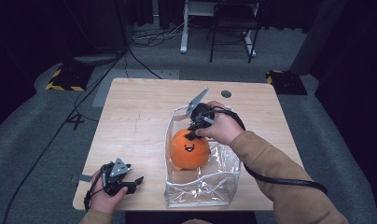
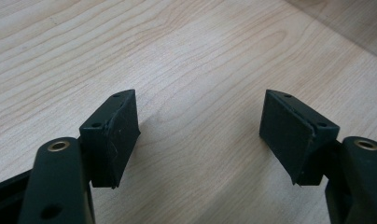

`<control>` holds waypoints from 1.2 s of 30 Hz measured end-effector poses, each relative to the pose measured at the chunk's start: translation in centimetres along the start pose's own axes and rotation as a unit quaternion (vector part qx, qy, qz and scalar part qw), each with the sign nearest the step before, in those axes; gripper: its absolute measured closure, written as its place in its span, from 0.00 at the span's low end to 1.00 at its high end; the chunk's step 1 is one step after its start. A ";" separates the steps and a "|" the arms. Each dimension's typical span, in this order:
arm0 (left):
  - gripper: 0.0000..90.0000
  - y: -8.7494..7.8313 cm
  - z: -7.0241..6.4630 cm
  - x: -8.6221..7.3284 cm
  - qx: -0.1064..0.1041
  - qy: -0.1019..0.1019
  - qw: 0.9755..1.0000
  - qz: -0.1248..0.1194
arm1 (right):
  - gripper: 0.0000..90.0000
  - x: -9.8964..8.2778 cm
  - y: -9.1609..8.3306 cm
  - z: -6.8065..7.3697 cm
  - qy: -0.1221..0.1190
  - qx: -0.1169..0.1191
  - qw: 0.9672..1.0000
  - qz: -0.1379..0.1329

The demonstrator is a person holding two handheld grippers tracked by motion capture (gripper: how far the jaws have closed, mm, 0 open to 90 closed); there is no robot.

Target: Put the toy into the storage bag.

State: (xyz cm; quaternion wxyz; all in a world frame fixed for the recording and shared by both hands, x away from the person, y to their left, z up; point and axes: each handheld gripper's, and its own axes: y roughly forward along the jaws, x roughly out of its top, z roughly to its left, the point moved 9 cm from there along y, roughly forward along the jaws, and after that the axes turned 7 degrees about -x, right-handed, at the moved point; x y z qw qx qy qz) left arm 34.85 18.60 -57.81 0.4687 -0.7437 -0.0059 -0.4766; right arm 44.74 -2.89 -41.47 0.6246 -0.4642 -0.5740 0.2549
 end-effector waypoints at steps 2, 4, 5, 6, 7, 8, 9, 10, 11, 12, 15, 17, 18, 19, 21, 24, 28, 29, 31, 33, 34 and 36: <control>0.32 0.0 0.0 0.0 0.000 0.000 1.000 0.000 | 0.77 -0.2 0.4 0.0 -0.001 0.001 1.000 0.008; 0.32 0.0 0.0 0.0 0.000 0.000 1.000 0.000 | 0.77 -0.4 0.8 0.1 -0.003 0.002 1.000 0.013; 0.32 0.0 0.0 0.0 0.000 0.000 1.000 0.000 | 0.77 -0.6 1.0 0.1 -0.003 0.003 1.000 0.017; 0.32 0.0 0.0 0.0 0.000 0.000 1.000 0.000 | 0.77 -0.7 1.2 0.1 -0.003 0.002 1.000 0.021; 0.32 0.0 0.0 0.0 0.000 -0.001 1.000 0.000 | 0.77 -0.8 1.4 0.1 -0.002 0.003 1.000 0.024; 0.32 0.0 0.0 0.0 0.000 0.001 1.000 0.001 | 0.76 -1.0 1.5 0.2 0.000 0.003 1.000 0.028; 0.32 0.0 0.0 0.0 0.000 0.001 1.000 0.001 | 0.75 -1.2 1.7 0.2 -0.001 0.004 0.999 0.032; 0.32 0.0 0.0 0.0 0.000 0.001 1.000 0.001 | 0.75 -1.3 1.9 0.2 -0.001 0.004 0.999 0.037; 0.32 0.0 0.0 0.0 0.000 0.001 1.000 0.001 | 0.75 -1.6 2.1 0.2 -0.001 0.004 0.999 0.042; 0.32 0.0 0.0 0.0 0.000 0.001 1.000 0.001 | 0.75 -1.7 2.2 0.2 -0.001 0.003 0.999 0.045; 0.32 0.0 0.0 0.0 0.000 0.001 1.000 0.001 | 0.74 -1.8 2.2 0.1 0.004 0.005 0.999 0.043; 0.32 0.0 0.0 0.0 0.000 0.001 1.000 0.001 | 0.72 -1.9 2.2 0.2 0.007 0.006 0.999 0.045; 0.32 0.0 0.0 0.0 0.000 0.001 1.000 0.001 | 0.71 -1.9 2.2 0.1 0.007 0.006 0.999 0.044; 0.32 0.0 0.0 0.0 0.000 0.001 1.000 0.001 | 0.69 -2.0 2.2 0.1 0.007 0.005 0.999 0.044; 0.32 0.0 0.0 0.0 0.000 0.001 1.000 0.001 | 0.63 -2.0 2.2 0.1 0.016 0.005 0.999 0.042; 0.32 0.0 0.0 0.0 0.000 0.001 1.000 0.001 | 0.55 -2.4 2.0 0.0 0.024 0.002 0.999 0.038; 0.32 0.0 0.0 0.0 0.000 0.000 1.000 0.000 | 0.47 -2.6 1.6 0.0 0.034 -0.001 0.999 0.029; 0.32 0.0 0.0 0.0 0.000 0.000 1.000 0.000 | 0.44 -2.7 1.4 -0.1 0.040 -0.001 0.999 0.025; 0.32 0.0 0.0 0.0 0.000 0.000 1.000 0.000 | 0.42 -2.6 1.0 -0.1 0.046 -0.002 0.999 0.015; 0.32 0.0 0.0 0.0 0.000 0.000 1.000 0.000 | 0.41 -2.5 0.5 -0.2 0.048 -0.003 0.999 0.004; 0.32 0.0 0.0 0.0 0.000 0.000 1.000 0.000 | 0.40 -2.4 0.2 -0.2 0.048 -0.005 0.999 -0.001; 0.32 0.0 0.0 0.0 0.000 0.001 1.000 0.001 | 0.38 -2.2 -0.4 -0.3 0.053 -0.009 0.998 -0.018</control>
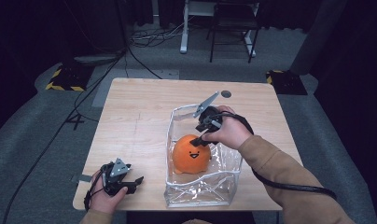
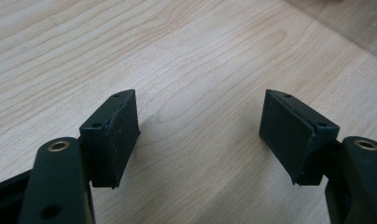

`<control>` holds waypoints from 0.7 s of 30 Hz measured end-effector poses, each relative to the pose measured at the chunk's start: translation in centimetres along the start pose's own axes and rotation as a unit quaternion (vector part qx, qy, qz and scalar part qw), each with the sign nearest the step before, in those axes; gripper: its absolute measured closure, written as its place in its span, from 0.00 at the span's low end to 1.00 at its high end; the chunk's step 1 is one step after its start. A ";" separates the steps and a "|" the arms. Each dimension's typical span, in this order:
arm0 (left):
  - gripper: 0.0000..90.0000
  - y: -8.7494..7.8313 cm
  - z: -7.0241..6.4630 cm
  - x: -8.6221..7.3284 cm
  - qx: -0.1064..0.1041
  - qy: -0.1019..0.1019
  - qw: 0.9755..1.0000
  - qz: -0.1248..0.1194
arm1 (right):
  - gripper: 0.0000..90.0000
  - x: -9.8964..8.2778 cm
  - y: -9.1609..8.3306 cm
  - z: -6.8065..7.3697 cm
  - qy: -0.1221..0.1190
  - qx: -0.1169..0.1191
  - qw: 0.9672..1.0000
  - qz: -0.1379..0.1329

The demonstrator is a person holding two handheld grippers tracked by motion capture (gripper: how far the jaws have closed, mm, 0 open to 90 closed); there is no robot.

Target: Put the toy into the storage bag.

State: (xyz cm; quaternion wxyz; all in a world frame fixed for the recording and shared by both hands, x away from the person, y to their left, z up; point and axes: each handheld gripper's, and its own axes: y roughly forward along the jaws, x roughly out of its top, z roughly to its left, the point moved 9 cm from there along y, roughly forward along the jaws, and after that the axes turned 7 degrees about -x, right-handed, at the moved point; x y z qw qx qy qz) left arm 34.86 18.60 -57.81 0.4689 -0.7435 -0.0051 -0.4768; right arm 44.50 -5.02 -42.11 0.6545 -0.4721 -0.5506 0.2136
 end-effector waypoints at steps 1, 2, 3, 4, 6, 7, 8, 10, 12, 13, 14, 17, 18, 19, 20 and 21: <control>0.32 0.0 0.0 0.0 0.000 0.000 1.000 0.000 | 0.38 0.1 -0.3 0.0 0.005 0.000 1.000 -0.008; 0.32 0.0 0.0 0.0 0.000 0.000 1.000 0.000 | 0.40 0.1 -0.6 0.0 0.007 0.001 1.000 -0.006; 0.32 0.0 0.0 0.0 0.000 0.000 1.000 0.000 | 0.41 0.2 -0.9 -0.1 0.005 -0.002 1.000 -0.015; 0.32 0.0 0.0 0.0 0.000 0.000 1.000 0.000 | 0.40 0.6 -1.3 -0.2 0.007 -0.006 1.000 -0.029; 0.32 0.0 0.0 0.0 0.000 0.001 1.000 0.000 | 0.40 0.9 -2.2 -0.1 0.007 -0.008 0.999 -0.040; 0.32 0.0 0.0 0.0 0.000 0.001 1.000 0.000 | 0.40 1.1 -2.6 -0.1 0.007 -0.008 0.999 -0.042; 0.32 0.0 0.0 0.0 0.000 0.001 1.000 0.001 | 0.40 1.3 -3.0 0.0 0.007 -0.009 0.999 -0.045; 0.32 0.0 0.0 0.0 0.000 0.001 1.000 0.000 | 0.40 1.6 -3.9 0.1 0.005 -0.011 0.999 -0.051; 0.32 0.0 0.0 0.0 0.000 0.001 1.000 0.000 | 0.40 1.8 -4.8 0.2 0.005 -0.016 0.998 -0.057; 0.32 0.0 0.0 0.0 0.000 0.000 1.000 0.000 | 0.40 1.9 -5.3 0.1 0.004 -0.020 0.998 -0.060; 0.32 0.0 0.0 0.0 0.000 0.000 1.000 0.000 | 0.40 1.8 -5.7 0.0 0.007 -0.024 0.998 -0.063; 0.32 0.0 0.0 0.0 0.000 0.000 1.000 0.000 | 0.40 1.4 -7.0 -0.4 0.013 -0.035 0.997 -0.071; 0.32 0.0 0.0 0.0 0.000 0.001 1.000 0.001 | 0.40 1.2 -7.4 -0.6 0.016 -0.039 0.996 -0.073; 0.32 0.1 0.0 0.1 -0.002 -0.003 1.000 0.000 | 0.40 1.0 -7.7 -0.7 0.019 -0.042 0.996 -0.074; 0.32 0.1 0.0 0.1 -0.002 -0.001 1.000 0.000 | 0.40 0.7 -8.1 -0.9 0.022 -0.045 0.996 -0.075; 0.32 0.1 0.0 0.1 -0.002 0.000 1.000 0.001 | 0.40 0.4 -8.3 -1.1 0.025 -0.047 0.996 -0.076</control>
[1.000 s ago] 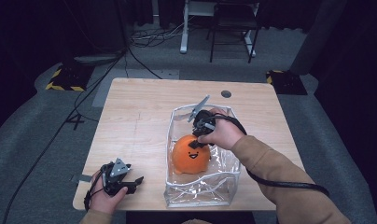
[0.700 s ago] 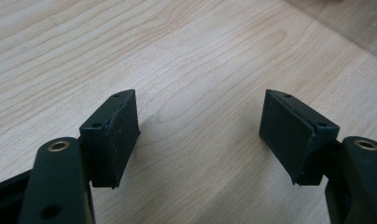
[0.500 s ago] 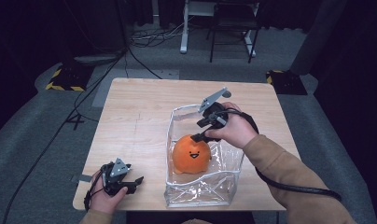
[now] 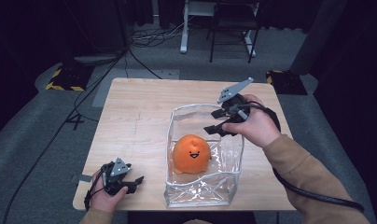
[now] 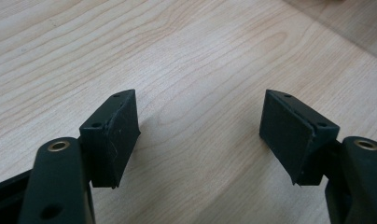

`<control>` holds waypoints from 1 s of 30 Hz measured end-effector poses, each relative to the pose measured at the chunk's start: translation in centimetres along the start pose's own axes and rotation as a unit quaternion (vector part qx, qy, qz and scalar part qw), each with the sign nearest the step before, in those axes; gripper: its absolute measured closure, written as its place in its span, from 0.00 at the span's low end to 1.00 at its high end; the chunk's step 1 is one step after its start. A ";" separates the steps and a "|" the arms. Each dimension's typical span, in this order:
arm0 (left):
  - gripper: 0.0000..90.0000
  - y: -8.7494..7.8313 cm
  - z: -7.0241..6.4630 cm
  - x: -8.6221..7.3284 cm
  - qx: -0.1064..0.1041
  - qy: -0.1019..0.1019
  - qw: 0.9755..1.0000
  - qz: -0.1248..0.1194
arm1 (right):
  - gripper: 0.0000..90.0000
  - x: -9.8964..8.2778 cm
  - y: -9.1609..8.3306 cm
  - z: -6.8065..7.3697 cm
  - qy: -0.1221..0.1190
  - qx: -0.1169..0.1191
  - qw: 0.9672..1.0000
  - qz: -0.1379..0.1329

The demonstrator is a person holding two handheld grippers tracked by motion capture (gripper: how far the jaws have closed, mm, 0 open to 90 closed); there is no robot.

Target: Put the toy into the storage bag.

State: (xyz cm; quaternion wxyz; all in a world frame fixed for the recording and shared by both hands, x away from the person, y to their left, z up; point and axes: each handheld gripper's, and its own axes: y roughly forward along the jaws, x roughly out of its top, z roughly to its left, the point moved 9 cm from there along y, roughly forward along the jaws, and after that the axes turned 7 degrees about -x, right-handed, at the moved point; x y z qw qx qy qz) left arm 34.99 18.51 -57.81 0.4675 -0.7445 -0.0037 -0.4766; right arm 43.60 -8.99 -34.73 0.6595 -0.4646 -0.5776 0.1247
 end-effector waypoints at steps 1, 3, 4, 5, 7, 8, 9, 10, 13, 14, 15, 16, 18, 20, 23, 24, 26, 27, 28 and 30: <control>0.32 0.0 0.0 0.0 0.000 0.001 1.000 0.000 | 0.39 -0.3 -0.3 -0.2 0.003 -0.004 1.000 -0.001; 0.32 0.0 0.0 0.0 -0.001 0.001 1.000 0.000 | 0.39 -0.7 -0.7 -0.5 0.007 -0.009 1.000 0.001; 0.32 0.0 0.0 0.0 -0.001 0.001 1.000 0.000 | 0.38 -1.3 -1.2 -0.9 0.011 -0.016 1.000 0.004; 0.32 0.0 0.0 0.0 -0.001 0.001 1.000 0.000 | 0.38 -1.6 -1.5 -1.2 0.013 -0.019 1.000 0.006; 0.32 0.0 0.0 0.0 -0.001 0.001 1.000 0.000 | 0.38 -2.1 -2.0 -1.6 0.017 -0.027 0.999 0.005; 0.32 0.0 0.0 0.0 -0.001 0.001 1.000 0.000 | 0.38 -2.2 -2.2 -1.8 0.021 -0.030 0.999 0.005; 0.32 0.0 0.0 0.0 -0.001 0.001 1.000 0.000 | 0.37 -2.6 -2.6 -2.1 0.023 -0.034 0.999 0.005; 0.32 0.0 0.0 0.0 -0.001 0.001 1.000 0.000 | 0.37 -2.8 -2.9 -2.3 0.025 -0.038 0.999 0.004; 0.32 0.0 0.0 0.0 -0.001 0.001 1.000 0.000 | 0.37 -3.4 -3.7 -3.0 0.033 -0.047 0.998 0.000; 0.32 0.0 0.0 0.0 -0.001 0.001 1.000 0.000 | 0.37 -3.6 -4.0 -3.2 0.035 -0.050 0.998 -0.002; 0.32 0.0 0.0 0.0 -0.001 0.001 1.000 0.000 | 0.36 -3.8 -4.3 -3.5 0.037 -0.054 0.998 -0.004; 0.32 0.0 0.0 0.0 -0.001 0.001 1.000 0.000 | 0.36 -4.0 -4.4 -3.7 0.039 -0.057 0.998 -0.005; 0.32 0.0 0.0 0.0 -0.001 0.001 1.000 0.000 | 0.36 -4.3 -4.9 -4.1 0.040 -0.063 0.997 -0.006; 0.32 0.0 0.0 0.0 -0.001 0.001 1.000 0.000 | 0.35 -4.8 -5.2 -4.4 0.041 -0.069 0.997 -0.008; 0.32 0.0 0.0 0.0 -0.001 0.001 1.000 0.000 | 0.34 -5.6 -5.5 -4.8 0.047 -0.072 0.996 -0.008; 0.32 0.0 0.0 0.0 -0.001 0.001 1.000 0.000 | 0.33 -5.8 -5.6 -4.9 0.049 -0.074 0.996 -0.008; 0.32 0.0 0.0 0.0 -0.001 0.001 1.000 0.000 | 0.32 -6.5 -5.9 -5.3 0.055 -0.077 0.996 -0.005; 0.32 0.0 0.0 0.0 -0.001 0.001 1.000 0.000 | 0.32 -6.9 -6.0 -5.5 0.058 -0.080 0.995 -0.003; 0.32 0.0 0.0 0.0 -0.001 0.001 1.000 0.000 | 0.32 -7.2 -6.1 -5.7 0.062 -0.083 0.995 -0.003; 0.32 0.0 0.0 0.0 -0.001 0.001 1.000 0.000 | 0.31 -8.1 -6.2 -6.1 0.071 -0.087 0.994 0.002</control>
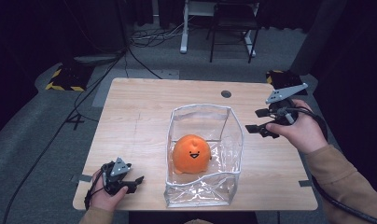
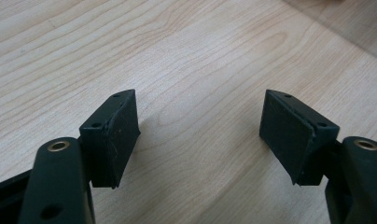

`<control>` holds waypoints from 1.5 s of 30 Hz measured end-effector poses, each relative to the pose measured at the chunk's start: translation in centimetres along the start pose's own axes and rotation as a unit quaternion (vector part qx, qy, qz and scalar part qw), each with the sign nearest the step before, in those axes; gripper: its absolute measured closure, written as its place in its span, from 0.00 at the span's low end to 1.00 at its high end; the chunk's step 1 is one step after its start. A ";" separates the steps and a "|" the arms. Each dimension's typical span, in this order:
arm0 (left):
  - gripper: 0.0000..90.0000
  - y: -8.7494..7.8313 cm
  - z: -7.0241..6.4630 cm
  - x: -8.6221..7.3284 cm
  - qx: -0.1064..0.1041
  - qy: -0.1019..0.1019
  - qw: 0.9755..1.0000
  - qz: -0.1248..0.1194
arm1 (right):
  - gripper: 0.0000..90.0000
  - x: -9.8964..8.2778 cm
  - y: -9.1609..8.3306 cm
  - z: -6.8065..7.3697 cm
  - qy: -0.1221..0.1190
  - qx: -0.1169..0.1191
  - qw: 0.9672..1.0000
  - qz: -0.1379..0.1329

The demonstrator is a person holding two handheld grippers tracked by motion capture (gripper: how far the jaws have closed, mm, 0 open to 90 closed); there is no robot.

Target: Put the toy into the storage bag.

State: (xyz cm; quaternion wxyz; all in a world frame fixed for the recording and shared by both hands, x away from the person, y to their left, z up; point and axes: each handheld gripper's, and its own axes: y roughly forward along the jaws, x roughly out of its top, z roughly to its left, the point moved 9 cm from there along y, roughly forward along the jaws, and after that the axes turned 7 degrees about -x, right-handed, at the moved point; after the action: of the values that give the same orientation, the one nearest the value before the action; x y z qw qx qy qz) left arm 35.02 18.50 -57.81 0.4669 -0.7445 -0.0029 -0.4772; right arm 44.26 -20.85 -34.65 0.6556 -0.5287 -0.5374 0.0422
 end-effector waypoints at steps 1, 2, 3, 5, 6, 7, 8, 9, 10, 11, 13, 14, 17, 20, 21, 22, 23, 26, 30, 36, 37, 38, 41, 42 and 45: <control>0.32 0.0 0.0 0.0 0.000 0.000 1.000 0.000 | 0.31 -0.4 0.0 -0.2 0.005 -0.003 1.000 0.003; 0.32 0.0 0.0 0.0 0.000 0.000 1.000 0.000 | 0.31 -0.4 0.0 -0.2 0.005 -0.003 1.000 0.003; 0.32 0.0 0.0 0.0 0.000 0.000 1.000 0.000 | 0.29 -1.4 0.3 -0.6 0.015 -0.004 1.000 0.008; 0.32 0.0 0.0 0.0 0.000 0.000 1.000 0.000 | 0.27 -2.0 0.4 -0.7 0.022 -0.001 1.000 0.013; 0.32 0.0 0.0 0.0 0.000 0.000 1.000 0.000 | 0.26 -2.4 0.6 -0.7 0.026 0.000 1.000 0.017; 0.32 0.0 0.0 0.0 0.000 0.000 1.000 0.000 | 0.26 -2.9 0.7 -0.8 0.030 0.001 0.999 0.021; 0.32 0.0 0.0 0.0 0.000 0.000 1.000 0.000 | 0.26 -3.3 0.9 -0.9 0.035 0.001 0.999 0.024; 0.32 0.0 0.0 0.0 0.000 0.001 1.000 0.000 | 0.26 -3.7 1.0 -0.9 0.039 0.000 0.999 0.027; 0.32 0.0 0.0 0.0 0.000 0.000 1.000 0.000 | 0.26 -3.9 1.2 -1.0 0.040 0.000 0.999 0.027; 0.32 0.0 0.0 0.0 0.000 0.001 1.000 0.000 | 0.26 -4.4 1.4 -1.1 0.044 0.000 0.999 0.030; 0.32 0.0 0.0 0.0 0.000 0.000 1.000 0.000 | 0.26 -5.2 1.7 -1.3 0.052 0.000 0.998 0.034; 0.32 0.0 0.0 0.0 0.000 0.000 1.000 0.000 | 0.26 -5.6 1.9 -1.4 0.053 0.000 0.998 0.036; 0.32 0.0 0.0 0.0 0.000 0.000 1.000 0.000 | 0.25 -7.0 2.4 -1.6 0.063 0.000 0.997 0.045; 0.32 0.0 0.0 0.0 0.000 0.001 1.000 0.000 | 0.25 -8.4 3.0 -1.9 0.076 0.001 0.996 0.051; 0.32 0.0 0.0 0.0 0.000 0.001 1.000 0.000 | 0.24 -9.0 3.2 -1.9 0.082 0.001 0.995 0.055; 0.32 0.0 0.0 0.0 0.000 0.000 1.000 0.000 | 0.24 -9.4 3.4 -2.0 0.085 0.001 0.995 0.056; 0.32 0.0 0.0 0.0 0.000 0.000 1.000 0.000 | 0.24 -9.8 3.5 -2.0 0.089 0.002 0.994 0.059; 0.32 0.0 0.0 0.0 0.000 0.000 1.000 0.000 | 0.24 -11.3 4.0 -2.2 0.098 0.001 0.993 0.067; 0.32 0.0 0.0 0.0 0.000 0.001 1.000 0.000 | 0.24 -13.1 4.6 -2.2 0.107 -0.005 0.991 0.077; 0.32 0.0 0.0 0.0 0.000 0.001 1.000 0.000 | 0.24 -15.9 5.6 -1.8 0.122 -0.003 0.988 0.091; 0.32 0.0 0.0 0.0 0.000 0.001 1.000 0.000 | 0.24 -16.4 5.7 -1.7 0.127 -0.001 0.987 0.093; 0.32 0.0 0.0 0.0 0.000 0.001 1.000 0.000 | 0.24 -16.7 5.8 -1.6 0.129 0.000 0.987 0.094; 0.32 0.0 0.0 0.0 0.000 0.001 1.000 0.000 | 0.24 -17.8 6.2 -1.2 0.135 0.002 0.986 0.096; 0.32 0.0 0.0 0.0 0.000 0.001 1.000 0.000 | 0.24 -18.2 6.3 -1.1 0.136 0.001 0.986 0.095; 0.32 0.0 0.0 0.0 0.000 0.000 1.000 0.000 | 0.24 -19.2 6.7 -0.8 0.137 -0.001 0.986 0.097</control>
State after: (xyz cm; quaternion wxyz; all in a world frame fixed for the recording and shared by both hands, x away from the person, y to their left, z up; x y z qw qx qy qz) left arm 35.02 18.49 -57.81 0.4670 -0.7442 -0.0030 -0.4776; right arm 40.24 -30.35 -52.20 0.7152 -0.5798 -0.3891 0.0324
